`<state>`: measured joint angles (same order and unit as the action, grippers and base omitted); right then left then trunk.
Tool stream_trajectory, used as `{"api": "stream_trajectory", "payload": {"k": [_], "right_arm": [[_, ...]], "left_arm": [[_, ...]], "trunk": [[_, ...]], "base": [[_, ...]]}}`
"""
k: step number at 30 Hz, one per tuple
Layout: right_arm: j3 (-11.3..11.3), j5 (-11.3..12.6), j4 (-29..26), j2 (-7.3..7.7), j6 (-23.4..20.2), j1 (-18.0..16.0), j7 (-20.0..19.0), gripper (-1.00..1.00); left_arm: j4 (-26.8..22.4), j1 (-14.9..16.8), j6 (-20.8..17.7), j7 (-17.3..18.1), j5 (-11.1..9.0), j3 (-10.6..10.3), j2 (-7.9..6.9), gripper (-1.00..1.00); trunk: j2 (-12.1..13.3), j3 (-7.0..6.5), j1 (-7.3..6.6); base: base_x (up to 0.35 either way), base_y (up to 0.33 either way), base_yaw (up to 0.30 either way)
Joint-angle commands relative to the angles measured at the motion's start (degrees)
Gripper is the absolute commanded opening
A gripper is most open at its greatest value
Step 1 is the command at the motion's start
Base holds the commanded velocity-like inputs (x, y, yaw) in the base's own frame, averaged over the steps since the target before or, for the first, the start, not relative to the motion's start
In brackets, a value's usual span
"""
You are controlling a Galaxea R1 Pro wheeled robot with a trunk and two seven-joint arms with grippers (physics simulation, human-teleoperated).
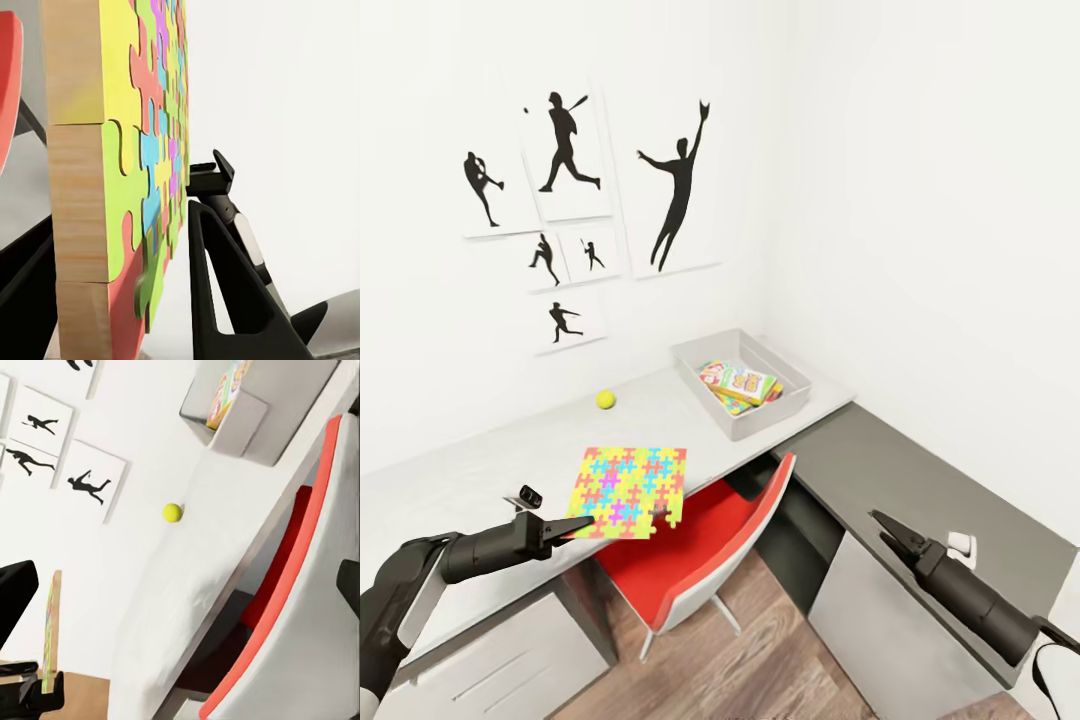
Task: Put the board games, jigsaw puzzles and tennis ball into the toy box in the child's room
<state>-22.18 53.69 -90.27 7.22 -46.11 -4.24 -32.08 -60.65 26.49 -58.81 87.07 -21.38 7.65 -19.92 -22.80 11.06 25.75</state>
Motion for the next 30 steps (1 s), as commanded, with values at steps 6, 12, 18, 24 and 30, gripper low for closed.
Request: {"api": "stream_trajectory", "payload": {"k": [6, 12, 18, 24, 30], "right_arm": [[-0.04, -0.15, 0.08, -0.01, -0.38, -0.10, -0.09, 1.00], [-0.21, -0.24, 0.01, -0.03, -0.30, -0.07, -0.09, 1.00], [-0.24, -0.25, 0.00, -0.02, -0.29, -0.07, -0.09, 1.00], [-0.04, -0.26, 0.00, -0.09, -0.29, -0.07, -0.09, 1.00], [-0.03, -0.26, 0.00, -0.08, -0.29, -0.07, -0.09, 1.00]], "left_arm": [[-0.03, 0.02, -0.60, 0.20, -0.12, 0.00, -0.23, -1.00], [-0.04, -0.03, -0.55, 0.42, -0.32, 0.17, -0.46, -1.00], [0.15, -0.03, -0.30, 1.93, -0.17, 0.40, -0.56, -1.00], [0.25, -0.03, -0.25, 1.96, -0.12, 0.38, -0.56, -1.00], [0.27, -0.03, -0.22, 1.95, -0.16, 0.36, -0.54, -1.00]], "trunk": [[-0.12, 0.43, 0.03], [-0.12, 0.55, 0.03], [-0.12, 0.55, 0.03], [-0.12, 0.55, 0.03], [-0.12, 0.55, 0.03]], "base": [[0.000, 0.000, -0.227], [0.000, 0.000, -0.073], [0.044, 0.000, -0.001], [0.225, 0.000, -0.003], [0.264, 0.000, -0.158]]}}
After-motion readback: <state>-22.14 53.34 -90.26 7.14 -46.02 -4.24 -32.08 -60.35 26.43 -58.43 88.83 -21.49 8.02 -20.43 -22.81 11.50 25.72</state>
